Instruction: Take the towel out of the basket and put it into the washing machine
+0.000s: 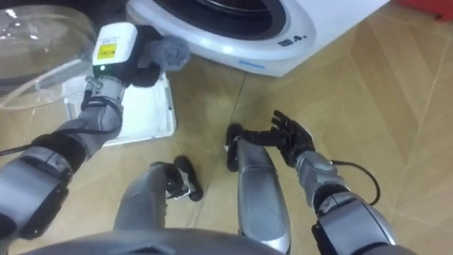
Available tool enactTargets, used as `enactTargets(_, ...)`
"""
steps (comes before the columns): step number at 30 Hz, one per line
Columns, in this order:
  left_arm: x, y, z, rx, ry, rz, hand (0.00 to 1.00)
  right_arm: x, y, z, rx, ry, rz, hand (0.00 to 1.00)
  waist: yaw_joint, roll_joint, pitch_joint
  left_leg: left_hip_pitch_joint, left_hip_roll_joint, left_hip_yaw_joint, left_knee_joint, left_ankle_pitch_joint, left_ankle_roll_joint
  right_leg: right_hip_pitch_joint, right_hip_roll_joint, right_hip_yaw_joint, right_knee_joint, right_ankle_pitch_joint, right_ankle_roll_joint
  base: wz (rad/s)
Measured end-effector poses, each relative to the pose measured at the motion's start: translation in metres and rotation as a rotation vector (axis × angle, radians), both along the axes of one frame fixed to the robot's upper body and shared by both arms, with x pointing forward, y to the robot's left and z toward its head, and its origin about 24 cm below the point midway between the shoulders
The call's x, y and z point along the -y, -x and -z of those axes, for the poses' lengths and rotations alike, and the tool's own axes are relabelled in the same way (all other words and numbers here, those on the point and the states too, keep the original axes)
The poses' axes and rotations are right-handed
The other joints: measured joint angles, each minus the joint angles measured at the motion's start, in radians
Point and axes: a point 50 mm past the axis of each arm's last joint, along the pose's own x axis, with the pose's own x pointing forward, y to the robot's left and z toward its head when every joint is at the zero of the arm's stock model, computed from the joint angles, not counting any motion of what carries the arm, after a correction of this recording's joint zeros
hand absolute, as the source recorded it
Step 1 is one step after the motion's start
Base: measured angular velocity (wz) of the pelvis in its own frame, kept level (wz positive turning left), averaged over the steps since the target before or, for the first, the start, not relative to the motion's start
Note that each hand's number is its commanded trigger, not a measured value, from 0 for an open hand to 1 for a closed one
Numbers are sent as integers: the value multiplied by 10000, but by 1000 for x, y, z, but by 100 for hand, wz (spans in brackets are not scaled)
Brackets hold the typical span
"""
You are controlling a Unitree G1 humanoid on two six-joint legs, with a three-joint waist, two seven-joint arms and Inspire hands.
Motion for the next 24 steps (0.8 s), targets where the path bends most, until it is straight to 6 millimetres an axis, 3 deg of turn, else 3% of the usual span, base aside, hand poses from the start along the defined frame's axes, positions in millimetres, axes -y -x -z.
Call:
enactTargets(1, 2, 0, -1, -5, 320, -34, 100, -1, 0, 0, 7, 62, -132, 0, 38, -4, -5, 23, -32, -46, -17, 14, -13, 35, -15, -15, 3, -16, 3, 20)
enactTargets(2, 7, 1, -3, -124, 1143, -97, 100, -3, 0, 0, -10, 178, -376, 0, 89, 1, -67, 56, -99, -142, -62, 39, -27, 98, -55, -57, 3, -57, 16, 19)
enactTargets(3, 12, 4, -3, -321, 1994, -161, 100, -4, 2, 2, -82, 296, -563, 0, 197, -6, -191, 100, -108, -156, -97, 53, -24, 148, -77, -84, -2, -83, 18, 18)
enactTargets(7, 16, 17, 10, -1633, 4747, -575, 100, -6, 5, 3, -131, 595, -907, 0, 445, -24, -301, 641, -158, -203, -258, 60, -33, 701, -125, -154, -64, -184, 61, 9)
enactTargets(10, 16, 27, 24, -3036, 6877, -803, 100, -9, 5, 4, -118, 729, -1260, 0, 562, -84, -528, 816, -227, -243, -322, 61, -31, 848, -178, -151, -91, -241, 106, 8)
enactTargets(15, 22, 35, 35, -4920, 9929, -146, 100, -9, 7, 4, -100, 685, -1236, 0, 695, -100, -544, 971, -264, -347, -434, 138, 6, 1116, -208, -275, -281, -192, 133, 8)
enactTargets(18, 22, 36, 35, -5406, 11332, 393, 100, -9, 11, 6, -184, 879, -1502, 0, 724, -100, -543, 955, -159, -333, -496, 151, -16, 1176, -41, -273, -562, -44, 121, -11)
enactTargets(24, 29, 38, 29, -5822, 13083, 1828, 100, -11, 17, 9, -283, 1065, -1879, 0, 731, -103, -536, 889, -86, -280, -678, 170, -52, 1111, 78, -295, -775, 48, 103, -6)
